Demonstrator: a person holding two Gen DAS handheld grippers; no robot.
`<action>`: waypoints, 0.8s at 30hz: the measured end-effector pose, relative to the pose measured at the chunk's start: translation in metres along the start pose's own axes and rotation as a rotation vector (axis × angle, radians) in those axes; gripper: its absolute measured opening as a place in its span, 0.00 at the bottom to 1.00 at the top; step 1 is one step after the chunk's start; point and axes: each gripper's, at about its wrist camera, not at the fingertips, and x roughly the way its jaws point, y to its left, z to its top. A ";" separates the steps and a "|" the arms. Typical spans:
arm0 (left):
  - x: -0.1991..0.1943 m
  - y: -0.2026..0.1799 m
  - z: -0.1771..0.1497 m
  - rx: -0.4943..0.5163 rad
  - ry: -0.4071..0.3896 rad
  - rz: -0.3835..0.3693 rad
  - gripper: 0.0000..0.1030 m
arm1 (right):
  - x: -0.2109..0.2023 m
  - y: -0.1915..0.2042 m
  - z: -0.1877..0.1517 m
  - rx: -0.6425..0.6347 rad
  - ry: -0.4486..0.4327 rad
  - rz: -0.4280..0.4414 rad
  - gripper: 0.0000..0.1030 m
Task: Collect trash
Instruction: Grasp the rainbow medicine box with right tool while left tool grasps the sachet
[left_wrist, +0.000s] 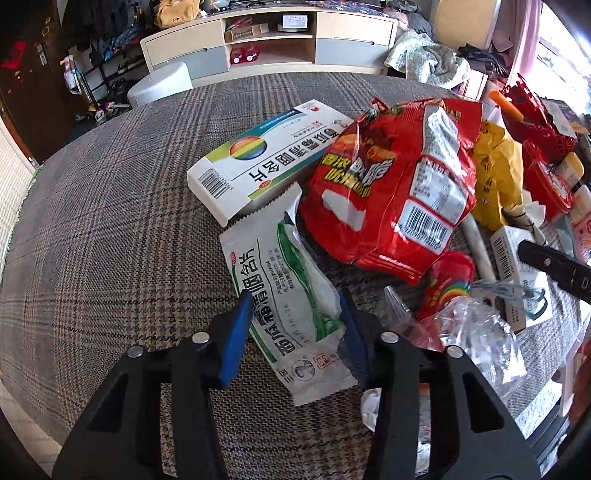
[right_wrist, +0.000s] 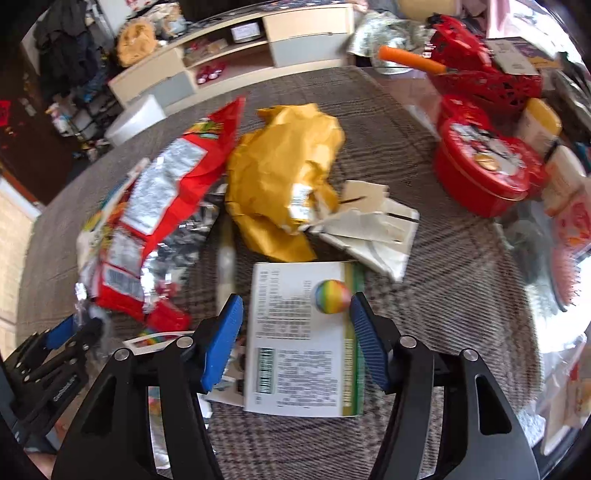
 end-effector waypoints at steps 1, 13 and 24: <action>0.000 0.001 -0.001 0.003 -0.003 0.002 0.42 | 0.001 -0.002 0.000 0.003 0.003 -0.006 0.59; 0.006 0.001 -0.001 0.016 0.005 -0.019 0.40 | 0.017 0.005 -0.001 0.006 0.023 0.007 0.67; 0.013 0.002 0.000 0.024 0.009 -0.028 0.34 | 0.031 0.014 -0.002 -0.035 0.045 0.004 0.74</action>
